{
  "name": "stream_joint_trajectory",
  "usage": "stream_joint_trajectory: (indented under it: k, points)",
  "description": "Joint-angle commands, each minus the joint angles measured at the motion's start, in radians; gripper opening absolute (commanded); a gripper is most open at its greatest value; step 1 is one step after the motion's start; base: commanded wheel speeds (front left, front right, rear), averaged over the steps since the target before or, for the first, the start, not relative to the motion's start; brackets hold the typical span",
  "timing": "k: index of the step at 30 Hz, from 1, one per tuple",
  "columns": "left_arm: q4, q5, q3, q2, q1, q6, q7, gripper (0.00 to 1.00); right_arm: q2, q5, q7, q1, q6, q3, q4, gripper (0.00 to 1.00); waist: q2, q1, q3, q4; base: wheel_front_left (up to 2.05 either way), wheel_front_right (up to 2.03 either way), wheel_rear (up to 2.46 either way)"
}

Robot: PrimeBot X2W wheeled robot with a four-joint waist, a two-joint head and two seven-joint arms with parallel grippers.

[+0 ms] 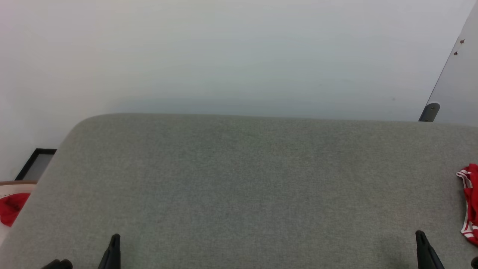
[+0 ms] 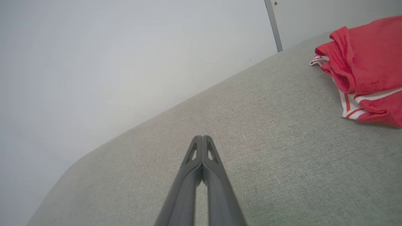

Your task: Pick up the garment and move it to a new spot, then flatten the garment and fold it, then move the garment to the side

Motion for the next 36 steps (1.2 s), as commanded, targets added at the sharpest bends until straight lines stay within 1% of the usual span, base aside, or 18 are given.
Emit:
stream_joint_trajectory:
  k: [1, 8, 10, 11, 12, 36]
  points:
    - [-0.016, -0.042, 0.010, 0.002, -0.031, -0.004, 0.010, 0.00, -0.001, 0.052, 0.011, -0.038, 0.000, -0.005, -0.010, 0.00, 0.0000, 0.0000, 0.003, -0.002, 0.00, 0.00, 0.00]
    - [-0.018, -0.127, 0.018, -0.015, -0.049, -0.006, 0.035, 0.00, 0.003, 0.156, 0.036, -0.059, 0.000, -0.006, -0.005, 0.00, 0.0000, 0.0000, 0.010, -0.006, 0.00, 0.00, 0.00]
    - [-0.018, -0.138, 0.019, -0.017, -0.052, -0.006, 0.039, 0.00, 0.004, 0.170, 0.039, -0.063, 0.000, -0.006, -0.004, 0.00, 0.0000, 0.0000, 0.011, -0.007, 0.00, 0.00, 0.00]
    - [-0.018, -0.161, 0.021, -0.022, -0.057, -0.007, 0.045, 0.00, 0.005, 0.198, 0.046, -0.069, 0.000, -0.007, -0.003, 0.00, 0.0000, 0.0000, 0.013, -0.008, 0.00, 0.00, 0.00]
    - [-0.018, -0.161, 0.021, -0.022, -0.057, -0.007, 0.045, 0.00, 0.005, 0.198, 0.046, -0.069, 0.000, -0.007, -0.003, 0.00, 0.0000, 0.0000, 0.013, -0.008, 0.00, 0.00, 0.00]
    - [-0.023, -0.399, 0.043, -0.068, -0.110, -0.011, 0.120, 0.00, 0.016, 0.495, 0.119, -0.132, 0.000, -0.010, 0.013, 0.00, 0.0000, 0.0000, 0.038, -0.024, 0.00, 0.00, 0.00]
